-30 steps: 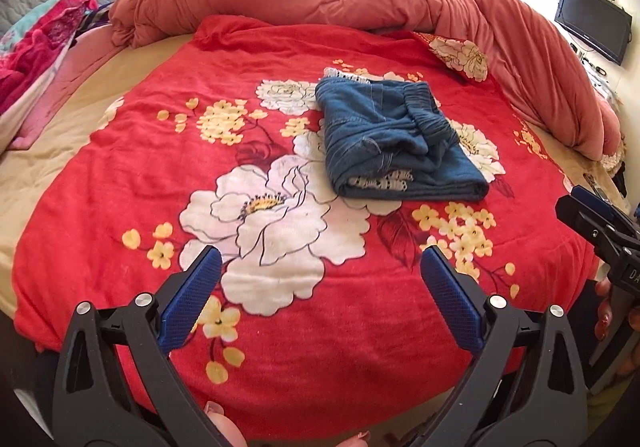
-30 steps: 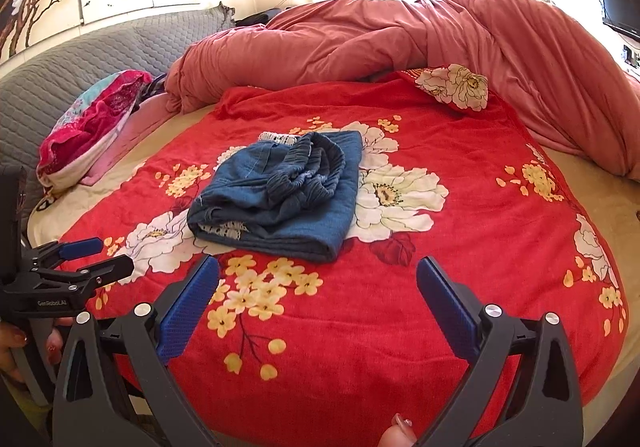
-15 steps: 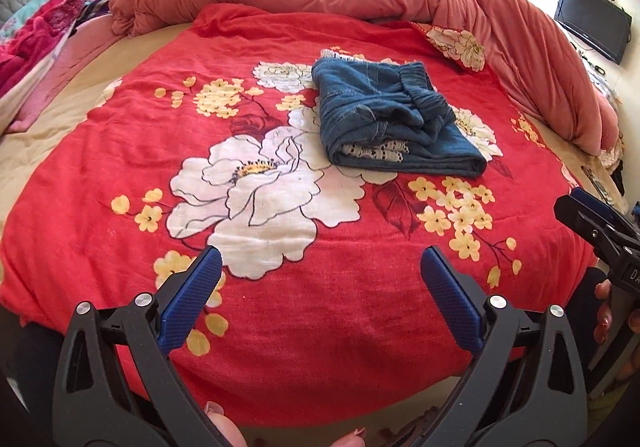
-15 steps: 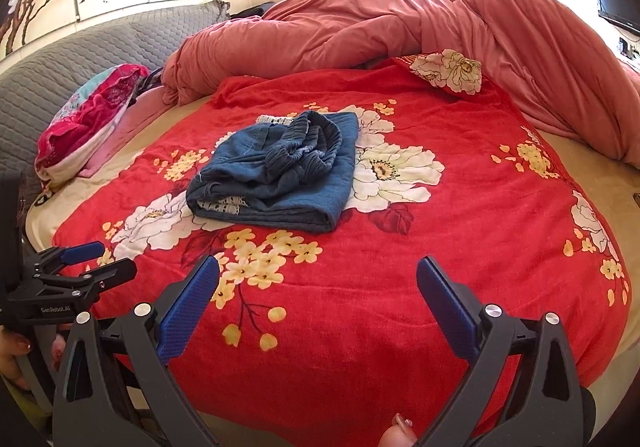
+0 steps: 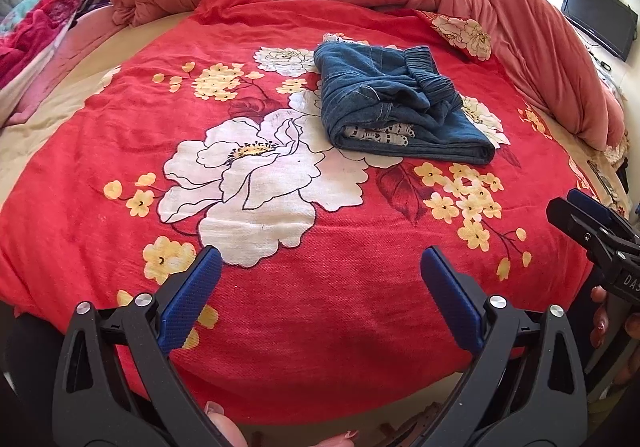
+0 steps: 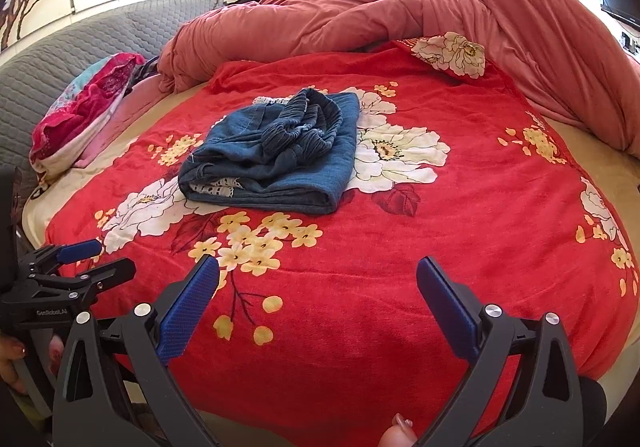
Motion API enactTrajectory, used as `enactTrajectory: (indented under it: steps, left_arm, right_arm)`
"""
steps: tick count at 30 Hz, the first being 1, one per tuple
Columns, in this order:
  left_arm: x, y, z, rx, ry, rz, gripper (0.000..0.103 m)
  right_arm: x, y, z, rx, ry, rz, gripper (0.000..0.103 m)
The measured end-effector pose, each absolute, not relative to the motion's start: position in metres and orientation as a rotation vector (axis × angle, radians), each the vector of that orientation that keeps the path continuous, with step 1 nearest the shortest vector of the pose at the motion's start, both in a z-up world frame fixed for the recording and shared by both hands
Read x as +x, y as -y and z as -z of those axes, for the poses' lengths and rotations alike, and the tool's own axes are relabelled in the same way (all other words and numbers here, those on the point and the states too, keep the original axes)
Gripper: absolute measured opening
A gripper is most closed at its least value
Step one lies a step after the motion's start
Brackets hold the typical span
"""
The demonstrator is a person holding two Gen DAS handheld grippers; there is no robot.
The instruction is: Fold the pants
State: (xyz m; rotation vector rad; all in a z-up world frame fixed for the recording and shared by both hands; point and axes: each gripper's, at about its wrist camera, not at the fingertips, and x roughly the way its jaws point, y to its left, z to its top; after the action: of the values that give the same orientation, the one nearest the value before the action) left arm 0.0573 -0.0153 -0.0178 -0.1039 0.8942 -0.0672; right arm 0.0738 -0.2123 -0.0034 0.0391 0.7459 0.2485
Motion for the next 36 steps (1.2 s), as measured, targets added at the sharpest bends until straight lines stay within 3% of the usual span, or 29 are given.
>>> enactTrajectory:
  steps: [36]
  left_arm:
    - [0.0577,0.0168,0.0136,-0.114,-0.902,0.069,0.094]
  right_arm:
    - [0.0745,0.2066,0.0038,0.022,-0.752,-0.242,0.098]
